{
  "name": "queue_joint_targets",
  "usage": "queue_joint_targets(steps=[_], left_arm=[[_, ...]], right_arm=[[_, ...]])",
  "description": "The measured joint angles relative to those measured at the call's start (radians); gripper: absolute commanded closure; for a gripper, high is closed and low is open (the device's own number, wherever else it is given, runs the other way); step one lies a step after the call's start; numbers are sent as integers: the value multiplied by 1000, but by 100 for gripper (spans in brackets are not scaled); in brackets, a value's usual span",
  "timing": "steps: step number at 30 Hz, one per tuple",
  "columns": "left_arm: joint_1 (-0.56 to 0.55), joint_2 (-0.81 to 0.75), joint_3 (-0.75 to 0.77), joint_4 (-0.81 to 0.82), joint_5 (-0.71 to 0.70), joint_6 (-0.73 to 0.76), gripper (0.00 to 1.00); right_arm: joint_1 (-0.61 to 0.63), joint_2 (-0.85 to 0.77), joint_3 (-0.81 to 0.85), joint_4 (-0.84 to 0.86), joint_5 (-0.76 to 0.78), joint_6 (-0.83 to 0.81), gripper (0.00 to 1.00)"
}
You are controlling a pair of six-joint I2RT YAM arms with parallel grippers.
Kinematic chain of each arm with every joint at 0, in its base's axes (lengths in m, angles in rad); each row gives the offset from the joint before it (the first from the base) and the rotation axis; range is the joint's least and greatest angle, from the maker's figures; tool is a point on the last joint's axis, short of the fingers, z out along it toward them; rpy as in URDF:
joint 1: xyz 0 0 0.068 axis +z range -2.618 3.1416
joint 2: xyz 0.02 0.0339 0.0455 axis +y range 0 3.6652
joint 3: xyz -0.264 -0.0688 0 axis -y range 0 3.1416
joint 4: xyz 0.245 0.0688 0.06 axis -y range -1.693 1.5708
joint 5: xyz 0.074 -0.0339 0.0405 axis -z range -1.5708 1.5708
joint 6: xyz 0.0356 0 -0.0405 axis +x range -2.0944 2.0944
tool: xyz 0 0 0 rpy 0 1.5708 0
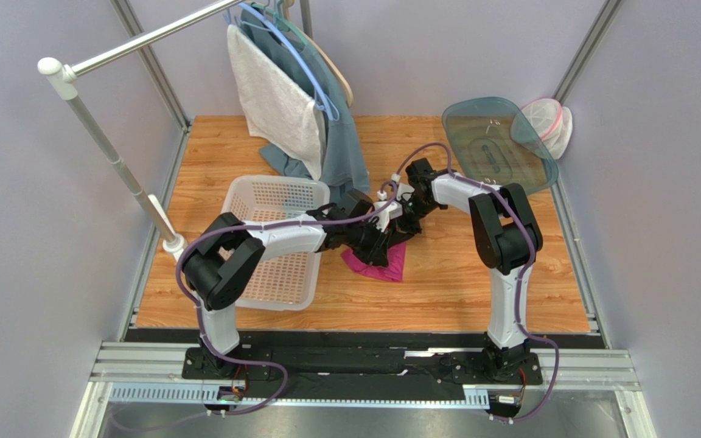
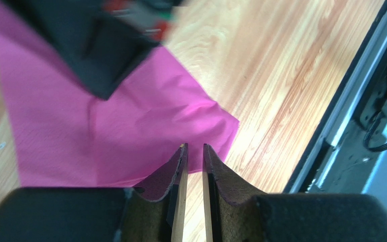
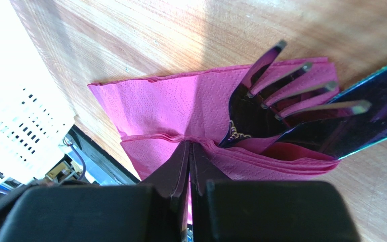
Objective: Place the utensils on the paper napkin and roll it up
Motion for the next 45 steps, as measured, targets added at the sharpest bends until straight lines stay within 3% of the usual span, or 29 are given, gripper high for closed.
queue_joint_targets(steps=[11,17,32,45], left_arm=[[-53,0,60,-80,-35,508,74],[-62,8,110,-131,-37,671,74],[-106,106,126,-155,-45,743,79],[-109,81,117,-188,-45,749,72]], right_arm=[[-1,5,6,-6,-12,-25,97],[-2,14,14,-12,-27,-33,97],[-3,18,20,-18,-34,-52,97],[-3,23,24,-23,-46,-75,98]])
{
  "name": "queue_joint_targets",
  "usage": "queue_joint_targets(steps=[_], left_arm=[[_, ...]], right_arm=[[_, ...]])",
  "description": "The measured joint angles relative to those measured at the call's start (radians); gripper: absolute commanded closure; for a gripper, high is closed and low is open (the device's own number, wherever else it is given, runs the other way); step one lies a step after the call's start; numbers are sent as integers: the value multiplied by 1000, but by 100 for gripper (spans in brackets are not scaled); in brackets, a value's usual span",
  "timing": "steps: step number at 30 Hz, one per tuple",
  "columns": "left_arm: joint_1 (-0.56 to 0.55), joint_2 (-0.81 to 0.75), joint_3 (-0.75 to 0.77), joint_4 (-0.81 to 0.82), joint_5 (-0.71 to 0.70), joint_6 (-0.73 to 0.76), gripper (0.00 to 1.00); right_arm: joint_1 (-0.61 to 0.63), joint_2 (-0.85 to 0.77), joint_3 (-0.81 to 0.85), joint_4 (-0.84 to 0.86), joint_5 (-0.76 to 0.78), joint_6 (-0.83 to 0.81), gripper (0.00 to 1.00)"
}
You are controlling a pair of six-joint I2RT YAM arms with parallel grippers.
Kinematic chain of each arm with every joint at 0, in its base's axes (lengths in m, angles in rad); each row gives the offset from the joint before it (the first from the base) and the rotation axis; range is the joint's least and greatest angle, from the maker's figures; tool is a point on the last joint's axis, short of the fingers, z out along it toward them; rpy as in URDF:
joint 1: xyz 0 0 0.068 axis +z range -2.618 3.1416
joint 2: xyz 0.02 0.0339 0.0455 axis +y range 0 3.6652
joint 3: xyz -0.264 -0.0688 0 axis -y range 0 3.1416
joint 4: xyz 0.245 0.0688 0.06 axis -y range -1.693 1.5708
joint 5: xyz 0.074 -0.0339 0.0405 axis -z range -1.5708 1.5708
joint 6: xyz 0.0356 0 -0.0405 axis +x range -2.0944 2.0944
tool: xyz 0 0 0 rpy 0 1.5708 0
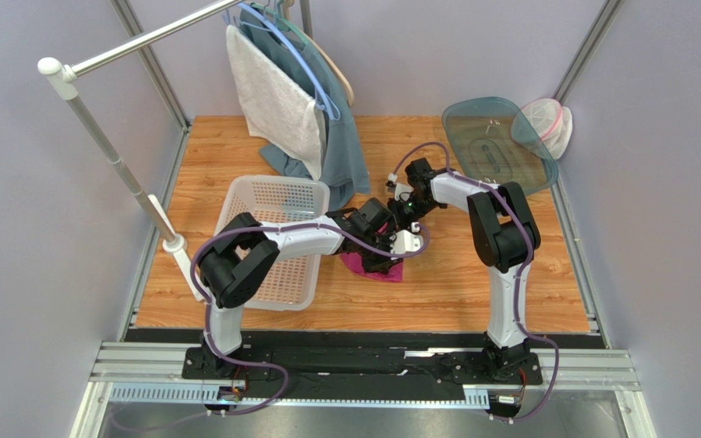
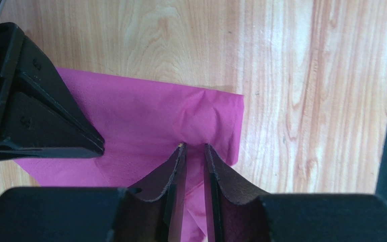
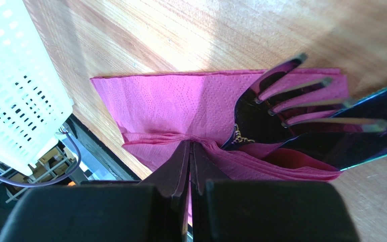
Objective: Place the utensils on the paper napkin and roll it up
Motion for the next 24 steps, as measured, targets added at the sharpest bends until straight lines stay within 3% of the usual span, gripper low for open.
queue_joint_targets(steps=[10,24], left_arm=[[-1,-26,40,-80,7,2,72],[0,25,29,-58,7,18,75]], right_arm=[[0,0,0,0,-4,-10,98],[0,0,0,0,-5,-15,96]])
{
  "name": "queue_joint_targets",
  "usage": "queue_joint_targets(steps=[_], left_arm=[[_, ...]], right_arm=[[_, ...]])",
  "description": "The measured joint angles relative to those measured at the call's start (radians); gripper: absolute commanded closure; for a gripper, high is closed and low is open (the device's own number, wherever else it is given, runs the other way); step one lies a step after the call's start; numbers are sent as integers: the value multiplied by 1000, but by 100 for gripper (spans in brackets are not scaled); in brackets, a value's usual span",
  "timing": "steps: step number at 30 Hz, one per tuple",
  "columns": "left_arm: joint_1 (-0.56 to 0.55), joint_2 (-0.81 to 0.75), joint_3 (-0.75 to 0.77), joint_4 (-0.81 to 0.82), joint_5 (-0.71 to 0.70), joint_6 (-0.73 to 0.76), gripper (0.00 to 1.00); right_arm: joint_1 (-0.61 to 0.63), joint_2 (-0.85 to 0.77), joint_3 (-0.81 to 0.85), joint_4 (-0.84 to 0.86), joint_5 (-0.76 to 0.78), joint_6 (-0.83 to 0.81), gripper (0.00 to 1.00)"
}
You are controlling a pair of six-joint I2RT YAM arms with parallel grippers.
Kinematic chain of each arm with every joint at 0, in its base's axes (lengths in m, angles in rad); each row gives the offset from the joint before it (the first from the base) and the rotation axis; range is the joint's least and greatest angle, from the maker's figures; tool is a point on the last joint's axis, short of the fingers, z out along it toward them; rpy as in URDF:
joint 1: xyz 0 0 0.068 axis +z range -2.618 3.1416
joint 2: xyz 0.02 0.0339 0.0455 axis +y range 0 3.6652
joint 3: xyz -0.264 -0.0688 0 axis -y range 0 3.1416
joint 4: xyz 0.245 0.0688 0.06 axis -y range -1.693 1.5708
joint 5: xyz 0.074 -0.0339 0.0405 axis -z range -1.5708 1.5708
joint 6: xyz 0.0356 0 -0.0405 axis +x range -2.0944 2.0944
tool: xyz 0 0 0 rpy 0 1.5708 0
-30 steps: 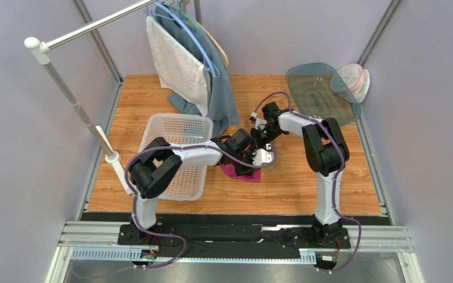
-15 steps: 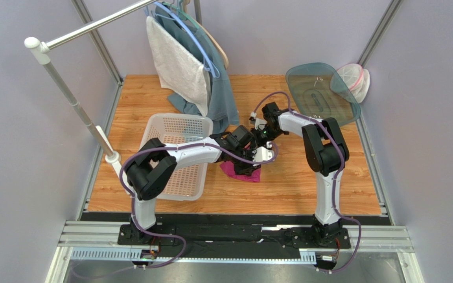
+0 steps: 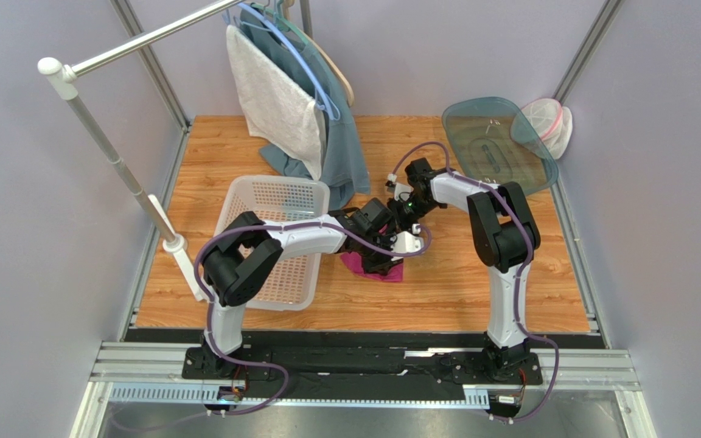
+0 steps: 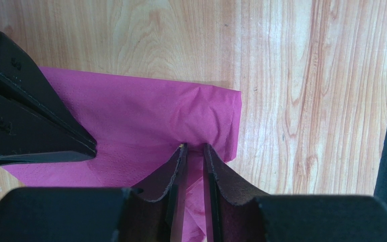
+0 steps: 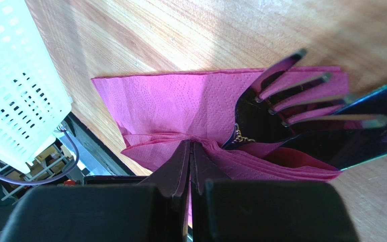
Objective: Place the utensils on the paper napkin and roll it up
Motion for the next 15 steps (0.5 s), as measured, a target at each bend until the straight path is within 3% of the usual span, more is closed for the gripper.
queue_joint_targets(steps=[8,15], left_arm=[[0,10,-1,29,21,-10,79],[0,13,-9,61,32,-28,80]], right_arm=[[-3,-1,3,-4,2,-6,82],[-5,-53,4,-39,21,-7,82]])
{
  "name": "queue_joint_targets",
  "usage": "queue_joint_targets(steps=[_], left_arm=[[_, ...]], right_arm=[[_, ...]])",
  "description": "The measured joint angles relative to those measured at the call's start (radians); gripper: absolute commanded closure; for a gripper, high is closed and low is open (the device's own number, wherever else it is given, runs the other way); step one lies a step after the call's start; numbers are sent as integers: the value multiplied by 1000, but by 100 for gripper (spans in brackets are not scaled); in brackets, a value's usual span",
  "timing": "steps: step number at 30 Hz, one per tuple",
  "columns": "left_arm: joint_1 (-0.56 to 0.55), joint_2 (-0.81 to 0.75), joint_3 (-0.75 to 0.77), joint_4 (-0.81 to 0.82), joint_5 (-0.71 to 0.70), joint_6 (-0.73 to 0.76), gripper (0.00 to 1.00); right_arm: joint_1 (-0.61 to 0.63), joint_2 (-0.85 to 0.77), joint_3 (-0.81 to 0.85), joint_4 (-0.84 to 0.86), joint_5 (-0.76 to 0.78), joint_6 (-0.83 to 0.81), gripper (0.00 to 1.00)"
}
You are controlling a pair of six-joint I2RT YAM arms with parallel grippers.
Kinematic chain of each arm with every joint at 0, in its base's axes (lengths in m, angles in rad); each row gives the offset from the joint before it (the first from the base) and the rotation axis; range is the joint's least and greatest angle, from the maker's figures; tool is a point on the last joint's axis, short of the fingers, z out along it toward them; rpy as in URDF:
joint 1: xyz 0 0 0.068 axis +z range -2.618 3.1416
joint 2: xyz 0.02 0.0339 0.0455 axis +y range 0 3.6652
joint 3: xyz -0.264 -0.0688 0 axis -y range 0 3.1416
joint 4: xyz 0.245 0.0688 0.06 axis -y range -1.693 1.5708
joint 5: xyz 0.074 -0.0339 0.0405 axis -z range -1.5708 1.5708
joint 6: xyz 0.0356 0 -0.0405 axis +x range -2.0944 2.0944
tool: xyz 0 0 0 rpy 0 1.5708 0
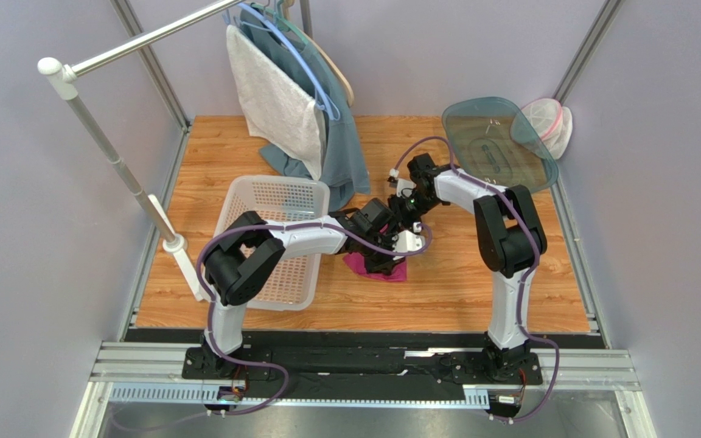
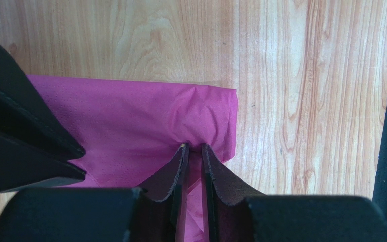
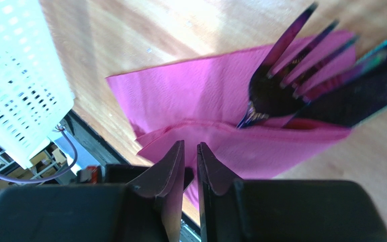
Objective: Place the utensils on the paper napkin and roll it up
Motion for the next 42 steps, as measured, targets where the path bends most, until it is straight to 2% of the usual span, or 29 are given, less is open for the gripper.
queue_joint_targets(steps=[7,22,34,42], left_arm=[[0,0,-2,8,2,-3,80],[0,0,-4,12,2,-4,77],[0,0,-13,35,9,-4,78],[0,0,-13,37,10,-5,76]], right_arm=[[-2,-54,-32,-13,6,0,85],[0,-2,-63,18,23,30,90],[4,-25,-63,26,26,40,90],[9,-20,-60,27,60,41,94]])
